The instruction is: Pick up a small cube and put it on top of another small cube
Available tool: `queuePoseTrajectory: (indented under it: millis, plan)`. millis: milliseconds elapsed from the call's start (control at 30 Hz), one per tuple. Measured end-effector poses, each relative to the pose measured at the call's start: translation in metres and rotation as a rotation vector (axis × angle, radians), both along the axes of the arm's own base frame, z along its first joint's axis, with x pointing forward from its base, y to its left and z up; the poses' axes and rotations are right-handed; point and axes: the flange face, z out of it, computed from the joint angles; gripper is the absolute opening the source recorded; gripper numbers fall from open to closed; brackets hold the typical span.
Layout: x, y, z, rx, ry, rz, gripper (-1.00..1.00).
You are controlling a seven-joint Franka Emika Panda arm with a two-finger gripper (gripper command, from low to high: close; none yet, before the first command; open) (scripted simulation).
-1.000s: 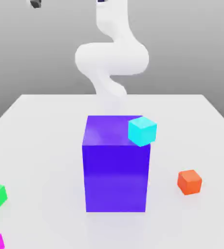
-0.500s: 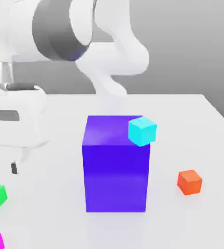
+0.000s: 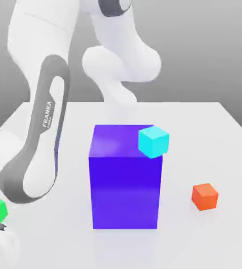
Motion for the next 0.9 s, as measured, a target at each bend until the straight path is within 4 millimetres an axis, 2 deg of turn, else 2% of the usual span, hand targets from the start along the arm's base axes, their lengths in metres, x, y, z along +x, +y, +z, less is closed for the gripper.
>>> queuePoseTrajectory:
  millis: [100,133,167,300,467,600,667,767,800,900]
  plan:
    - [0.0,0.0,0.0,0.001,0.0,0.0,-1.0]
    - [0.0,0.0,-0.006,0.001,0.0,-0.001,-1.0]
    - [0.0,0.0,0.0,0.001,0.0,0.0,-1.0]
    - [-0.003,-0.002,0.052,0.001,0.0,-0.005,-1.0]
    - [-0.077,-0.037,0.089,-0.007,0.004,-0.093,-1.0]
    - [-0.143,-0.052,0.107,-0.001,0.001,-0.164,-1.0]
    - [-0.153,-0.054,0.092,0.001,-0.001,-0.175,-1.0]
    - [-0.156,-0.055,0.055,0.001,-0.001,-0.179,-1.0]
    - [-0.157,-0.054,0.048,0.001,0.0,-0.179,1.0]
    - [-0.157,-0.054,0.048,0.001,0.0,-0.179,1.0]
